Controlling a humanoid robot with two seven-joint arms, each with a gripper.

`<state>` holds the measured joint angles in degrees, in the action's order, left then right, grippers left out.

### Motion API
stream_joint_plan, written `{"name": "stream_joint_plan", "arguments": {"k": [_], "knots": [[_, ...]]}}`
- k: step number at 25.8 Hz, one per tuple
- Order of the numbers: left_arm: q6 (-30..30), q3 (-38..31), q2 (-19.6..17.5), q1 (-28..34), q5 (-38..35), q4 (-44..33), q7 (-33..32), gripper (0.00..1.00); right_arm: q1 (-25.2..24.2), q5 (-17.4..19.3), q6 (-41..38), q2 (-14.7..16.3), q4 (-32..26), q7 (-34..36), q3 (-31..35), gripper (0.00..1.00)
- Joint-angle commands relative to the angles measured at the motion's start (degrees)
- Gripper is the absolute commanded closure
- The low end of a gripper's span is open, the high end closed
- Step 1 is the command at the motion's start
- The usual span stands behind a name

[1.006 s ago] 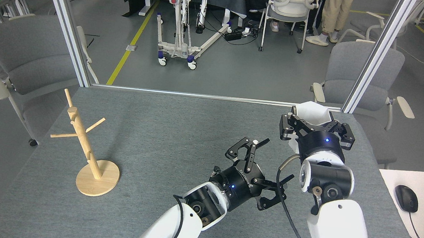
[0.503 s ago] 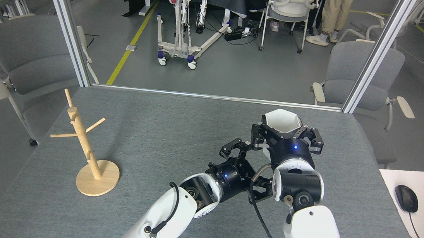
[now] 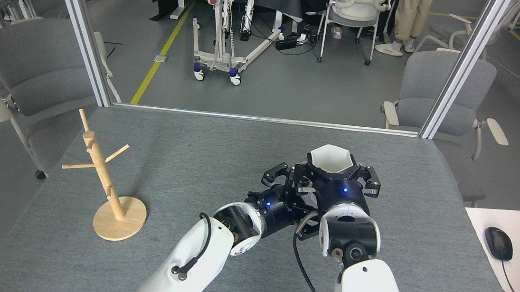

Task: Hang cup on storage rack
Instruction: 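Carry the cup toward the center and bring the left gripper to it, then grasp the white cup with the left gripper beside the right gripper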

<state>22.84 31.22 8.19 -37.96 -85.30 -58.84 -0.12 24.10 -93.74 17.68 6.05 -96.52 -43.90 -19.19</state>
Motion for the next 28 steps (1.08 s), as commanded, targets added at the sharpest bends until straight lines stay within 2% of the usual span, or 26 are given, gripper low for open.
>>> {"name": "stream_joint_plan", "arguments": {"k": [1,8,17,22,23,28], "knots": [[2.65,-0.02,0.25,-0.09,-0.04,0.21,-3.48,0.01,-0.19,-0.30,-0.01,-0.16,0.02,0.22,-0.67,1.00],[3.88,-0.29,0.43,-0.18,0.40,0.74,-4.98,0.01,-0.28,-0.30,0.08,-1.04,0.02,0.22,-1.73,1.00],[5.37,-1.34,0.16,-1.59,5.06,1.44,-5.15,0.01,-0.80,-1.18,0.25,-2.71,0.10,0.13,-2.52,1.00],[4.49,-1.43,0.34,-1.59,5.59,1.62,-5.07,0.01,-0.98,-1.27,0.25,-2.79,0.72,0.22,-2.61,1.00],[4.05,-1.43,0.34,-1.59,5.59,1.62,-5.07,0.02,-1.07,-1.27,0.34,-2.79,0.81,0.22,-2.61,1.00],[3.70,-1.34,0.34,-1.59,5.24,2.41,-5.15,0.22,-1.07,-1.27,0.43,-2.88,1.25,0.22,-3.04,1.00]]}}
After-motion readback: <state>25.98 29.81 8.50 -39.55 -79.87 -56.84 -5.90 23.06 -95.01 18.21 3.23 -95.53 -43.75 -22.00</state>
